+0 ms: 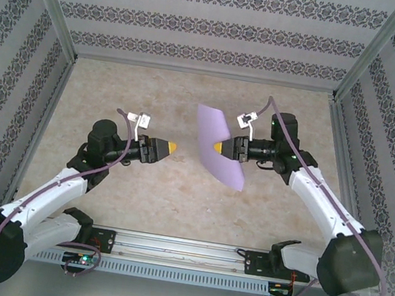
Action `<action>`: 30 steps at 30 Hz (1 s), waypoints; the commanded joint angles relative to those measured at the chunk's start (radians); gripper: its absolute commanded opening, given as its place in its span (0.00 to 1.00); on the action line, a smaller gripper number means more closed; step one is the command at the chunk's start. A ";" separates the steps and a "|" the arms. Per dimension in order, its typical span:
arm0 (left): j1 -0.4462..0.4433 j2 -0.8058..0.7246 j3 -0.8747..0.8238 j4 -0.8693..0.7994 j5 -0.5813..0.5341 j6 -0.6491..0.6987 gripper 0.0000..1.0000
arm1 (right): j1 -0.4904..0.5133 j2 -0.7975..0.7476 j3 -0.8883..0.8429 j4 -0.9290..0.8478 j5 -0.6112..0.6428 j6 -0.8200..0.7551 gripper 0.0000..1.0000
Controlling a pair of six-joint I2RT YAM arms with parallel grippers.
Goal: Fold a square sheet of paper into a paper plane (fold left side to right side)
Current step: Place a square sheet of paper at the center of the table.
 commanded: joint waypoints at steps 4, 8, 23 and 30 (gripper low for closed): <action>0.009 0.050 0.090 0.159 0.161 0.027 0.91 | 0.039 -0.064 0.012 0.079 -0.172 0.050 0.28; -0.007 0.100 0.117 0.188 0.191 0.024 0.92 | 0.100 -0.053 0.027 0.105 -0.158 0.061 0.28; -0.049 0.159 0.139 0.093 0.136 0.069 0.00 | 0.102 0.018 0.018 0.078 0.010 0.021 0.39; -0.050 0.203 0.149 -0.142 0.026 0.092 0.00 | 0.035 -0.018 -0.023 -0.063 0.268 -0.035 0.58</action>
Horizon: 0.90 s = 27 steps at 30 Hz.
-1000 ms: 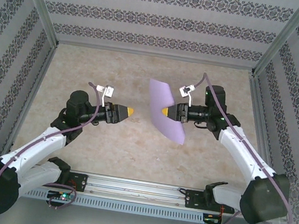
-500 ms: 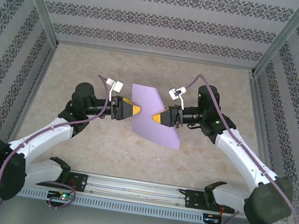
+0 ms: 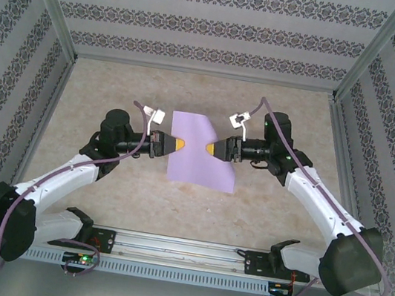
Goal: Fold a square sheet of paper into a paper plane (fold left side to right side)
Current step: Place a square sheet of paper at the center of the table.
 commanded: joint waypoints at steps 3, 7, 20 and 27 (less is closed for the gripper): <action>-0.007 0.078 0.028 -0.226 -0.094 0.051 0.00 | -0.046 -0.023 -0.036 -0.146 0.285 -0.049 0.60; -0.007 0.186 0.007 -0.298 -0.145 0.079 0.00 | -0.079 0.008 -0.074 -0.184 0.433 0.003 0.60; -0.008 0.507 0.114 -0.447 -0.204 0.183 0.00 | -0.017 0.168 -0.190 -0.024 0.478 0.150 0.33; -0.007 0.509 0.118 -0.465 -0.217 0.183 0.00 | 0.027 0.325 -0.197 0.097 0.450 0.213 0.02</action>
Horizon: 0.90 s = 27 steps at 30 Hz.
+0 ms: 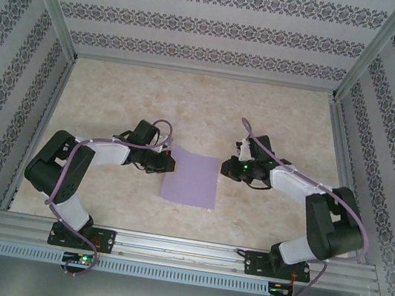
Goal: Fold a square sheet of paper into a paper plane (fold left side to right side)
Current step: Place a square sheet of paper at the center of the table, then first fold in half a square sheet of paper at the center of the table.
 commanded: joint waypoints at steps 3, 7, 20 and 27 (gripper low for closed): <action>-0.009 -0.006 0.010 -0.054 -0.016 0.023 0.00 | 0.030 0.092 0.004 0.083 -0.014 0.045 0.00; -0.009 -0.016 0.008 -0.048 -0.014 0.002 0.02 | 0.046 0.128 0.005 0.068 0.007 0.043 0.00; -0.028 -0.109 -0.004 0.060 0.063 -0.112 0.35 | 0.049 0.184 0.010 -0.002 0.077 -0.009 0.00; -0.087 -0.044 0.049 0.156 0.092 -0.183 0.51 | 0.049 0.190 0.004 0.018 0.066 -0.002 0.00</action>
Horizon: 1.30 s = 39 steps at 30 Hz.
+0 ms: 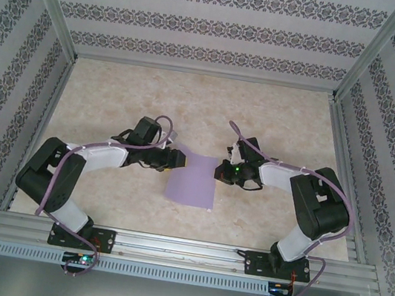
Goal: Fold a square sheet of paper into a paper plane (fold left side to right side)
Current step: First fold in half a square sheet of paper at the center of the table.
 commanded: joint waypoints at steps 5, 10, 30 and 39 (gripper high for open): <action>-0.076 0.117 0.100 0.075 0.017 -0.041 0.55 | 0.007 0.038 -0.020 -0.022 0.043 -0.009 0.00; -0.100 0.164 0.135 0.048 -0.012 -0.026 0.55 | 0.006 0.027 -0.033 -0.002 0.030 -0.003 0.00; -0.133 0.227 0.179 -0.021 -0.088 0.008 0.09 | 0.007 -0.010 -0.046 0.047 -0.011 0.020 0.00; -0.135 0.226 0.173 -0.022 -0.103 0.002 0.05 | -0.018 -0.096 -0.066 0.051 -0.018 0.025 0.00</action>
